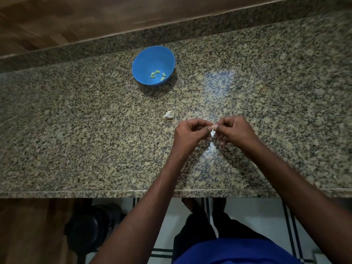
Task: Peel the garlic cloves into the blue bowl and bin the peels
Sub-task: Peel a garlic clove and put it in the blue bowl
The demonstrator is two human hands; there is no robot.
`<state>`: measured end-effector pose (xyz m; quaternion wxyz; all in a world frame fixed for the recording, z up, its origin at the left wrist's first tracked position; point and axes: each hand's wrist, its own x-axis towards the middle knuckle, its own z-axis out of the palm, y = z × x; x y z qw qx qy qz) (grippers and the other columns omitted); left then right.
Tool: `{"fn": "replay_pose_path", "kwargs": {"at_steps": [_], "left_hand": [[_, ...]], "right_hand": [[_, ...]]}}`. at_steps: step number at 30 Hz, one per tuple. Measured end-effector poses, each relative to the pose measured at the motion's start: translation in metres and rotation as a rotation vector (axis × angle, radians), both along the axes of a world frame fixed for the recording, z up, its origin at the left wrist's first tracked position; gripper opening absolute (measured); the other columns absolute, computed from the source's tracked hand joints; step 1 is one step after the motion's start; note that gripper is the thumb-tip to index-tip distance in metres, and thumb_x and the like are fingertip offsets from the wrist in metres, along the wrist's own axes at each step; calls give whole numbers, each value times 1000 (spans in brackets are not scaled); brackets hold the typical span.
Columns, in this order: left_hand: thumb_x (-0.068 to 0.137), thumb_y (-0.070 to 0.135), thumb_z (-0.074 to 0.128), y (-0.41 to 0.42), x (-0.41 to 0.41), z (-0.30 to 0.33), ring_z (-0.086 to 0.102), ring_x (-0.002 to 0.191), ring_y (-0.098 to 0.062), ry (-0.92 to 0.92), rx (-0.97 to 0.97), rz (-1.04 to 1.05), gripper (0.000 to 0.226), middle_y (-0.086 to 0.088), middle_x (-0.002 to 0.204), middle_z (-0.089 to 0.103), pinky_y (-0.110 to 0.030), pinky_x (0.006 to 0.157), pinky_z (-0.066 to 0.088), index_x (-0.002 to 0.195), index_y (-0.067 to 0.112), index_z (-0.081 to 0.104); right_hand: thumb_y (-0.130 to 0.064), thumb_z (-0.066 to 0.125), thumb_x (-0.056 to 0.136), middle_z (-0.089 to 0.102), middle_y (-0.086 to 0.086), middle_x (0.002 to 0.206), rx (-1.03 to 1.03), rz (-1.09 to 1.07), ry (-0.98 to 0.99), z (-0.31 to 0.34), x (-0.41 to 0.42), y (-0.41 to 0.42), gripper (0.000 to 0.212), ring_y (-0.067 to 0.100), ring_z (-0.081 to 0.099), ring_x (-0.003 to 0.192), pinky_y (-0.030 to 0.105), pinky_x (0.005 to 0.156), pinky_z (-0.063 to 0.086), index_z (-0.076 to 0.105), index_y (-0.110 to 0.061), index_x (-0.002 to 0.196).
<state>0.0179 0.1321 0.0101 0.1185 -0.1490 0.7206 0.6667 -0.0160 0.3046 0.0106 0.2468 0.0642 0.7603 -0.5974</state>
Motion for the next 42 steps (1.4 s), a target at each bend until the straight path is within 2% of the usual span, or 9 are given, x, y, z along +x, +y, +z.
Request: {"fn": "replay_pose_path", "kwargs": {"at_steps": [3, 6, 10, 14, 21, 28, 32, 35, 42], "left_hand": [[91, 11, 77, -1, -1, -2, 76, 87, -34, 6, 15, -21, 16, -15, 91, 78, -43, 82, 64, 106, 5, 77], [93, 5, 72, -1, -2, -1, 74, 79, -26, 2, 41, -21, 14, -17, 90, 77, -34, 77, 62, 106, 3, 77], [95, 2, 67, -4, -6, -4, 70, 75, -23, -61, 126, -12, 14, -17, 88, 76, -28, 72, 59, 106, -1, 76], [97, 8, 69, -5, -10, -2, 69, 71, -18, -88, 169, -16, 17, -18, 88, 74, -24, 67, 59, 106, -4, 74], [98, 15, 69, -3, -10, -5, 67, 71, -18, -56, 88, -16, 20, -21, 91, 74, -24, 62, 55, 104, -4, 73], [98, 16, 69, 2, -5, -6, 63, 65, -14, -135, 189, 74, 17, -12, 81, 71, -23, 62, 55, 94, 0, 72], [97, 15, 69, 4, -3, -7, 62, 71, -12, -144, 227, 104, 13, -5, 82, 70, -23, 63, 53, 98, 3, 72], [97, 14, 69, 4, 0, -7, 62, 72, -12, -120, 202, 113, 14, -1, 81, 70, -23, 62, 53, 101, 2, 72], [97, 17, 71, 3, 4, -4, 64, 71, -11, -62, 109, 120, 10, 0, 81, 72, -24, 61, 54, 94, 8, 74]], "right_hand": [[-9, 70, 95, 69, 23, 82, 1, -4, 11, -3, -1, 0, 14, 18, 63, 56, 25, 47, 52, 66, 0, 85], [-7, 69, 94, 67, 20, 77, -24, -3, 18, -2, -2, 1, 15, 18, 61, 58, 24, 47, 51, 66, -3, 80], [-6, 67, 94, 65, 14, 74, -40, 20, 15, -3, -5, 2, 13, 16, 59, 59, 25, 47, 50, 65, 1, 84], [-8, 67, 93, 64, 13, 73, -70, 30, 15, -3, -6, 4, 16, 15, 57, 59, 25, 48, 50, 64, 7, 86], [-8, 66, 92, 64, 15, 71, -125, -16, -27, -6, -6, 5, 19, 16, 54, 54, 26, 48, 46, 64, 12, 89], [-7, 70, 93, 64, 13, 75, 1, 19, 197, -3, 2, 2, 11, 9, 59, 53, 28, 46, 51, 69, -1, 84], [-3, 67, 94, 70, 13, 81, -148, -59, 61, 1, 4, 2, 7, 12, 60, 56, 28, 47, 51, 70, -1, 87], [-13, 71, 94, 74, 16, 85, -228, -97, -44, 4, 5, 3, 12, 16, 61, 60, 28, 52, 53, 72, -2, 90], [-15, 77, 89, 75, 13, 84, -241, -107, -135, 9, 6, -3, 14, 14, 62, 62, 26, 55, 55, 70, -2, 86]]}}
